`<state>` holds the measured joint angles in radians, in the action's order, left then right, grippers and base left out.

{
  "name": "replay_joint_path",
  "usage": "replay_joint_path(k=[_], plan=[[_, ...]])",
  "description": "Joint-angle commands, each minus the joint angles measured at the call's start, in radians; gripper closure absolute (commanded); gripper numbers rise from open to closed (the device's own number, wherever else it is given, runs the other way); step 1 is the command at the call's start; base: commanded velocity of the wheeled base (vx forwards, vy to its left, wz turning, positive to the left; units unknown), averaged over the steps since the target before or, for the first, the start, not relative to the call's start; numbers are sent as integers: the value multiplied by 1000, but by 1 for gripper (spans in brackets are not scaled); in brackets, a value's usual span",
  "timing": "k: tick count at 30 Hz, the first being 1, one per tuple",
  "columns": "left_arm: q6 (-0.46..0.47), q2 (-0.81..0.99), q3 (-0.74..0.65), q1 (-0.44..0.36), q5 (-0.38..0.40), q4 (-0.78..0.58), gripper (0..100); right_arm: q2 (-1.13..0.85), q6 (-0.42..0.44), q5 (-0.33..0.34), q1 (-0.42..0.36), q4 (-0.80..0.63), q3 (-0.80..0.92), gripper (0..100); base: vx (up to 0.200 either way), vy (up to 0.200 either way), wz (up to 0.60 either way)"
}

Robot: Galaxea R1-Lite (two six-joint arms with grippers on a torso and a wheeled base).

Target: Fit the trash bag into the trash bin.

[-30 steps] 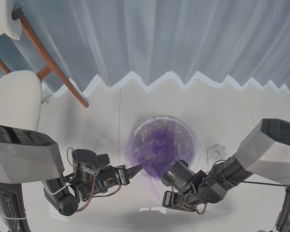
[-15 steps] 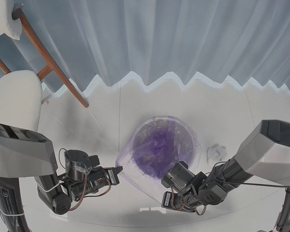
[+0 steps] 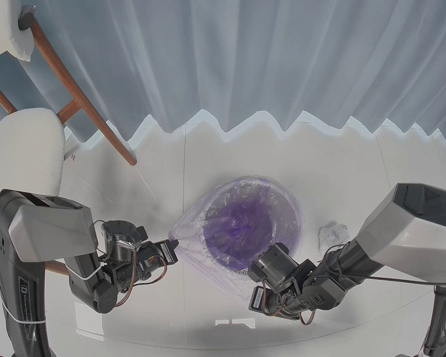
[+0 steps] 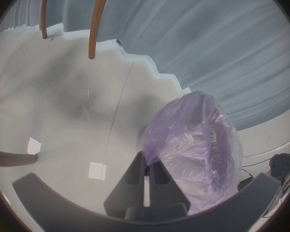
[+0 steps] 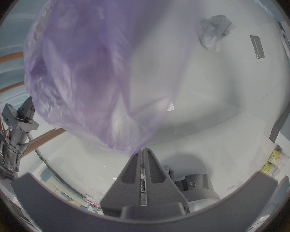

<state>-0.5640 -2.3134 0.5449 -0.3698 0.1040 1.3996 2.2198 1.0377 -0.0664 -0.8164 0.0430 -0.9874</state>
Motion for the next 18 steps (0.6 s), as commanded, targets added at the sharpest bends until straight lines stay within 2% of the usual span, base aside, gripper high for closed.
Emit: replay_joint_path(k=[1, 3, 6, 10, 13, 14, 18], plan=[[-36, -67, 112, 2, 3, -53, 100, 31, -1, -13, 37, 46, -7, 100, 0, 0, 0], [-99, -67, 182, 3, 2, -133, 100, 43, -1, -18, 48, 71, -7, 100, 0, 0, 0], [-145, -66, 224, -5, -14, -179, 100, 57, 2, -35, 54, 100, -4, 100, 0, 0, 0], [-151, -73, 228, -29, -21, -180, 100, 54, 2, -47, 56, 141, 26, 100, 0, 0, 0], [-151, -104, 228, -51, -23, -174, 100, -5, -7, -44, 62, 210, 130, 100, 0, 0, 0], [-151, -103, 227, -52, -23, -175, 100, -49, -8, -36, 62, 233, 179, 0, 0, 0, 0], [-151, -93, 210, -55, -38, -168, 100, -236, 18, 5, 37, 394, 349, 0, 0, 0, 0]])
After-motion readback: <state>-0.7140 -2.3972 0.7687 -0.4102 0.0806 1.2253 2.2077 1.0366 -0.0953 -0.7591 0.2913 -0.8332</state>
